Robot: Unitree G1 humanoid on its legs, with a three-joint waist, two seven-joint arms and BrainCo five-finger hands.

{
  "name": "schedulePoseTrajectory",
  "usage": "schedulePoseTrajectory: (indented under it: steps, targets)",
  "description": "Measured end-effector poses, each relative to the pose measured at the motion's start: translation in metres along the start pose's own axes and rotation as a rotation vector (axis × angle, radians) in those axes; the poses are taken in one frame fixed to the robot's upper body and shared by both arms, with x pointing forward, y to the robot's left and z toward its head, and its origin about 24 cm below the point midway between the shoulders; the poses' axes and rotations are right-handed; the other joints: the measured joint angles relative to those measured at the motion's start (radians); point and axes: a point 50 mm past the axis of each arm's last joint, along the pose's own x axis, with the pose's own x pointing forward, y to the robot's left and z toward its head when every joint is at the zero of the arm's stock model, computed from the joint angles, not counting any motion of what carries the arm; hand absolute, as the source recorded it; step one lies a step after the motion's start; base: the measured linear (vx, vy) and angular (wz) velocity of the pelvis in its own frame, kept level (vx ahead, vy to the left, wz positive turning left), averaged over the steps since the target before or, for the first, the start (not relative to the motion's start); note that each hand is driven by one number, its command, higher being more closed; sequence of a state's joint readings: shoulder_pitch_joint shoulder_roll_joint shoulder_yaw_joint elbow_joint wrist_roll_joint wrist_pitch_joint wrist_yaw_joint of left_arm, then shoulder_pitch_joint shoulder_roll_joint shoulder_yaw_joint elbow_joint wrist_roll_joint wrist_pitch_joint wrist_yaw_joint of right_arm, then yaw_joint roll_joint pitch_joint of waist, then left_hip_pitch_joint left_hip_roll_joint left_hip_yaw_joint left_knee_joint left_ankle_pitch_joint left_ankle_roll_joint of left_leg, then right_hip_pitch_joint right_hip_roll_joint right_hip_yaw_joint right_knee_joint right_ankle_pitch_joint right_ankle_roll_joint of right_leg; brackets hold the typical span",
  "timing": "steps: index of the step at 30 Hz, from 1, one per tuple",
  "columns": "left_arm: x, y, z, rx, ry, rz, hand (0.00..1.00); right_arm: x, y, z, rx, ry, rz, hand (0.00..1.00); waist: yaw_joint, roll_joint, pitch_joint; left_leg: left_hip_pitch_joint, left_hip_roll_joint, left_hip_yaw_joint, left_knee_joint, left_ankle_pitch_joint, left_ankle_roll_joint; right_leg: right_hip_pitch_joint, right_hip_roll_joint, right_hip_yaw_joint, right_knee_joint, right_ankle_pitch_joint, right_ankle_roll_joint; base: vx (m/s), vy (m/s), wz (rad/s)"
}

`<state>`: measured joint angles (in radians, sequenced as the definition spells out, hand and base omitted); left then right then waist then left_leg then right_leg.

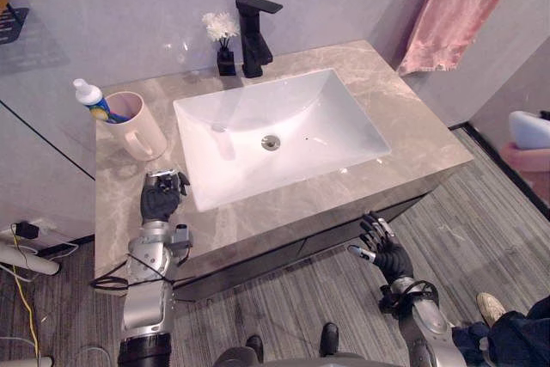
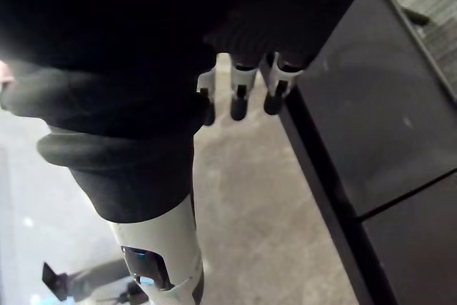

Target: Organize washtable

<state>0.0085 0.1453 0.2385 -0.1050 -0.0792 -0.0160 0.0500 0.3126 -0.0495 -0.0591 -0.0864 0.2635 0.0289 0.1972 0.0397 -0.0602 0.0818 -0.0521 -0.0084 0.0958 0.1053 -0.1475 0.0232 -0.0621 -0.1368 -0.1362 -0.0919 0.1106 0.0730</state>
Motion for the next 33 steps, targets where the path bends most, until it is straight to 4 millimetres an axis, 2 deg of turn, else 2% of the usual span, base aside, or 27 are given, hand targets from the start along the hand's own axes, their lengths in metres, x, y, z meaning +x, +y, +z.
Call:
schedulePoseTrajectory:
  steps: [10, 17, 21, 27, 33]
  targets:
    - [0.017, 0.015, 0.004, 0.024, -0.018, 0.079, 1.0, -0.002, -0.001, -0.002, 0.002, 0.009, -0.013, 0.0, -0.002, -0.004, 0.002, -0.007, 0.005, 0.023, -0.003, -0.001, -0.001, -0.019, 0.004, 0.022, -0.001, 0.011, 0.007, -0.03, -0.021, -0.06]
    - [0.025, 0.03, 0.01, 0.043, -0.035, 0.132, 1.0, -0.003, -0.002, -0.002, 0.002, 0.01, -0.016, 0.0, 0.0, -0.011, 0.01, -0.023, 0.01, 0.04, -0.001, -0.001, 0.0, -0.041, 0.01, 0.03, -0.003, 0.028, -0.003, -0.02, -0.007, -0.07]
    - [0.034, 0.039, 0.022, 0.049, -0.084, 0.165, 1.0, -0.003, -0.003, -0.003, 0.001, 0.011, -0.027, 0.0, 0.001, -0.023, 0.045, -0.033, 0.011, 0.04, 0.001, -0.001, -0.001, -0.05, 0.012, 0.031, -0.003, 0.032, -0.002, -0.04, -0.023, 0.0]
    - [0.045, 0.05, 0.034, 0.056, -0.122, 0.212, 1.0, -0.004, -0.003, -0.002, 0.0, 0.008, -0.029, 0.0, 0.002, -0.017, 0.071, -0.047, 0.025, 0.047, 0.007, -0.001, -0.001, -0.068, 0.025, 0.029, -0.004, 0.06, -0.012, -0.01, -0.009, -0.05]
    - [0.053, 0.058, 0.05, 0.085, -0.173, 0.222, 1.0, -0.003, -0.002, 0.001, -0.003, -0.008, -0.025, 0.0, 0.003, -0.027, 0.098, -0.063, 0.027, 0.047, 0.013, -0.001, 0.0, -0.082, 0.028, 0.028, -0.004, 0.07, -0.018, 0.0, 0.0, -0.01]
